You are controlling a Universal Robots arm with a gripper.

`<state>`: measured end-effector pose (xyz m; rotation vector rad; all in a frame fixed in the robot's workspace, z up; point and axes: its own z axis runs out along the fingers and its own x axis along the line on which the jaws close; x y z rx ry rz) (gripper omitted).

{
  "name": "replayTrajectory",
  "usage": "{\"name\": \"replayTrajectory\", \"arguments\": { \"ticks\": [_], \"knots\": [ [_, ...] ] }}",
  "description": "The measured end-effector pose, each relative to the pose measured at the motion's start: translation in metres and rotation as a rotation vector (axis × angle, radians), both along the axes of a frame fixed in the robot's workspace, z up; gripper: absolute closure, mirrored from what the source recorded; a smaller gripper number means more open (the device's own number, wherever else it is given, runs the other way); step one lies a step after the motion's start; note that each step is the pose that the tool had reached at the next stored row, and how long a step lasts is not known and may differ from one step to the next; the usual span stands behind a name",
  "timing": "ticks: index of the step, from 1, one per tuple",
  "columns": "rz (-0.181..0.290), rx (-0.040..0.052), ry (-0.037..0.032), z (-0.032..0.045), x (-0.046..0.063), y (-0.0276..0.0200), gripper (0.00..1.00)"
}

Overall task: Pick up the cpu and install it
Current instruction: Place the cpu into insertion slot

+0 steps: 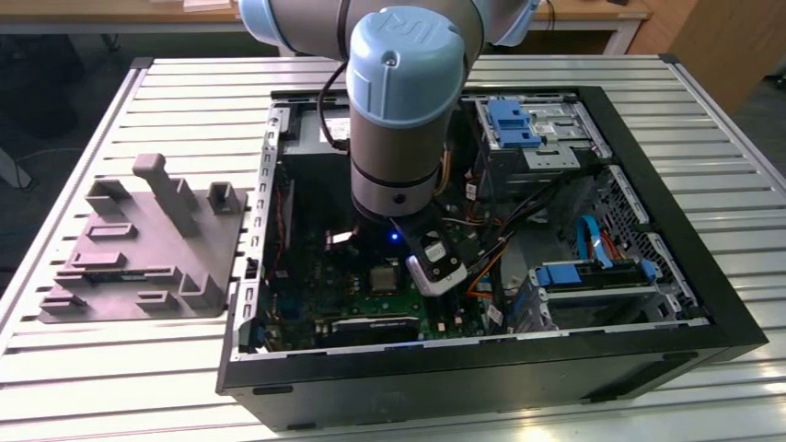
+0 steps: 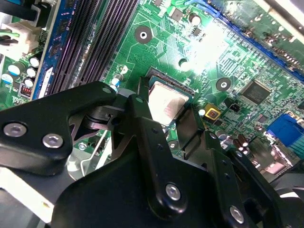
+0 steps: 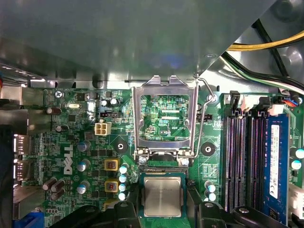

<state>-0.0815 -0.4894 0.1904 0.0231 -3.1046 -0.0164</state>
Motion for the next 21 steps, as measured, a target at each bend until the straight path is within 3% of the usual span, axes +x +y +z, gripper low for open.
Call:
{"name": "replayTrajectory", "arguments": {
  "ticks": [4, 5, 14, 16, 17, 21],
  "knots": [
    [0.0, 0.0, 0.0, 0.0, 0.0, 0.0, 0.52],
    [0.0, -0.0001, 0.0, 0.0, 0.0, 0.0, 0.45],
    [0.0, -0.0001, -0.0001, 0.0, 0.0, -0.0001, 0.45],
    [0.0, 0.0, -0.0001, 0.0, 0.0, 0.0, 0.47],
    [0.0, 0.0001, -0.0001, 0.0, -0.0001, 0.0, 0.54],
    [0.0, 0.0002, 0.0, 0.0, -0.0001, 0.0, 0.54]
  ]
}}
